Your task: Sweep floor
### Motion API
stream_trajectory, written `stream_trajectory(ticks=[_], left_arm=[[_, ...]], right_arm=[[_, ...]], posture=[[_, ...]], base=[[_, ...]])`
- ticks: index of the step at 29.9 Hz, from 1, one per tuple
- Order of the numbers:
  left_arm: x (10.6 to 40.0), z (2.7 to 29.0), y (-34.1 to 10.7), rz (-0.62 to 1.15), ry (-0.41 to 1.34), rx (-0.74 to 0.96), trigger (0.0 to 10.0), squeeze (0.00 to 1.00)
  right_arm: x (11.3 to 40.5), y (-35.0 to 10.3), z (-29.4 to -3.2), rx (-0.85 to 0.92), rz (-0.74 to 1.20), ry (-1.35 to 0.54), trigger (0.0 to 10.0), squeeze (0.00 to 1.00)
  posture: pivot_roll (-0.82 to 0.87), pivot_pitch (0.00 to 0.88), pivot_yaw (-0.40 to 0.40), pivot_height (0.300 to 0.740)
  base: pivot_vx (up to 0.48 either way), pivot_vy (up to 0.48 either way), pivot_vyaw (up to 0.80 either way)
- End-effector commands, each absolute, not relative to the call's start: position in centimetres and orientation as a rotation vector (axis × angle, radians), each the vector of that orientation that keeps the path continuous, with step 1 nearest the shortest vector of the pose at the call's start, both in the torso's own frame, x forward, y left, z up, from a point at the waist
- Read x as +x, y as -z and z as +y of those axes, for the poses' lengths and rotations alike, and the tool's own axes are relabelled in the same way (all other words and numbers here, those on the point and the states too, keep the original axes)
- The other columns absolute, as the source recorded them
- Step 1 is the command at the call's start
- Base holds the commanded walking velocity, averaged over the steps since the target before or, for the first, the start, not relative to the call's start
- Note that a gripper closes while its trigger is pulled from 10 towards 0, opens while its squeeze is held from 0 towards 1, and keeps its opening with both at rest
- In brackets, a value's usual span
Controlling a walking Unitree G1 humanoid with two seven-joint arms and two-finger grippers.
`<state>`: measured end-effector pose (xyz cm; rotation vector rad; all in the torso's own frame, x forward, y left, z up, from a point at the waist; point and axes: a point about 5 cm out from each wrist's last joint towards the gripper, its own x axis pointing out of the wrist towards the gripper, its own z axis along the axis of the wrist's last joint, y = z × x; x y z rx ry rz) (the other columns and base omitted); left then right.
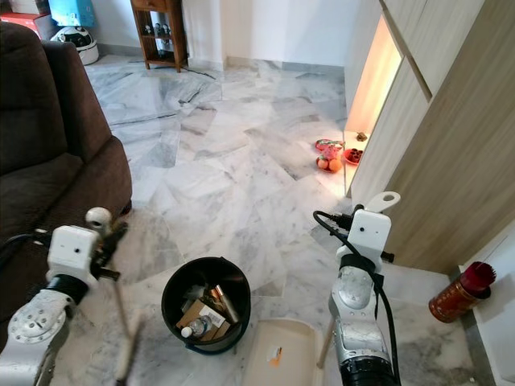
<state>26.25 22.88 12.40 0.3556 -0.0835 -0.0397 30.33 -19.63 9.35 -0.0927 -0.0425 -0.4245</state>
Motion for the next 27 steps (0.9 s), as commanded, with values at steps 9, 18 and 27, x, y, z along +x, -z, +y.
stream_trajectory(ticks=[9,18,27], left_arm=[[26.7,24.8,-15.1,-0.214,-0.171,0.548,10.0,0.00],[26.9,25.3,-19.7,-0.420,-0.290,0.706,10.0,0.00],[27.8,21.6,-23.1,-0.594,-0.107,0.529,10.0,0.00]], right_arm=[[30.5,-9.8,-19.7,-0.081,-0.076,0.443,10.0,0.00],[30.3,-9.0,-20.1,-0.098,-0.054,0.454,10.0,0.00],[30.3,-9.0,-19.9,-0.075,-0.071,0.447,10.0,0.00]], posture=[[0.19,0.051,-0.036,0.740],[0.19,0.049,-0.038,0.740],[0.19,0.042,-0.033,0.740]], base=[[0.000,0.000,0.00],[0.000,0.000,0.00],[0.000,0.000,0.00]])
